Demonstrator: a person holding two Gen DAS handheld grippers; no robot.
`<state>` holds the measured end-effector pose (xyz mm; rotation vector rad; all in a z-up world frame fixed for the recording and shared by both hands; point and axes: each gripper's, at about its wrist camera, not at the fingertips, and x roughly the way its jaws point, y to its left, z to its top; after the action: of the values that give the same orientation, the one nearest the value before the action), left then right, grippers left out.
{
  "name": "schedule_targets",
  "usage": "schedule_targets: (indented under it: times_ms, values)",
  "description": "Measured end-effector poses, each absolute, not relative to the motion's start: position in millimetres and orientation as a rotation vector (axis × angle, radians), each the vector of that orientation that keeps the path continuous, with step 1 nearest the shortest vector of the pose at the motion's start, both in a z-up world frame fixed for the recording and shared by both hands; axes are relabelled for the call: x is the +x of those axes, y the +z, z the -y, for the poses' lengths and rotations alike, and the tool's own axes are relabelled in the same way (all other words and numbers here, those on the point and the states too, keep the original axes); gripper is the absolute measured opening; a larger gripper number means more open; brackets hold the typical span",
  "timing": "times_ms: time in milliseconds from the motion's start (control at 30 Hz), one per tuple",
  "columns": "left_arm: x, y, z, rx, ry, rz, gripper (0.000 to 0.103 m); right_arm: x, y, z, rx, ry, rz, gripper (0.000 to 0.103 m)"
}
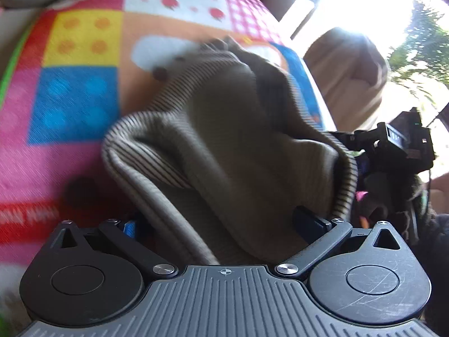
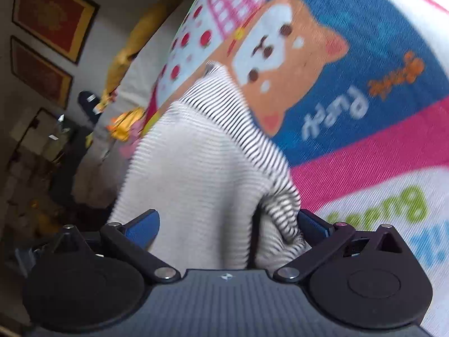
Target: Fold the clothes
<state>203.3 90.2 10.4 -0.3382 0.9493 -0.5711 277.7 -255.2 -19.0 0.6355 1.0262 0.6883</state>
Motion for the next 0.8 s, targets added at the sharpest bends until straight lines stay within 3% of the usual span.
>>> schedule_targets:
  times_ms: [433,600,700,800]
  values:
    - [45.2,14.4,-68.2,-0.251,-0.748,-1.009,0.103,79.5,-4.2,271.0,0.506,0.753,-1.077,0.103]
    - [-12.7,59.1,-84.3,0.009,-0.551,-0.782,0.103,-13.6,59.7,285.0,-0.023,0.516,-0.72,0.103]
    - [-39.5,75.3,-78.0,0.245,-0.419,-0.614,0.103,-73.4,71.4,257.7,-0.408,0.48,-0.528,0.103]
    - [-40.2,76.5,-65.9,0.352,-0.353,-0.597,0.103,-99.1,51.4,226.5,-0.582,0.503,-0.467,0.103]
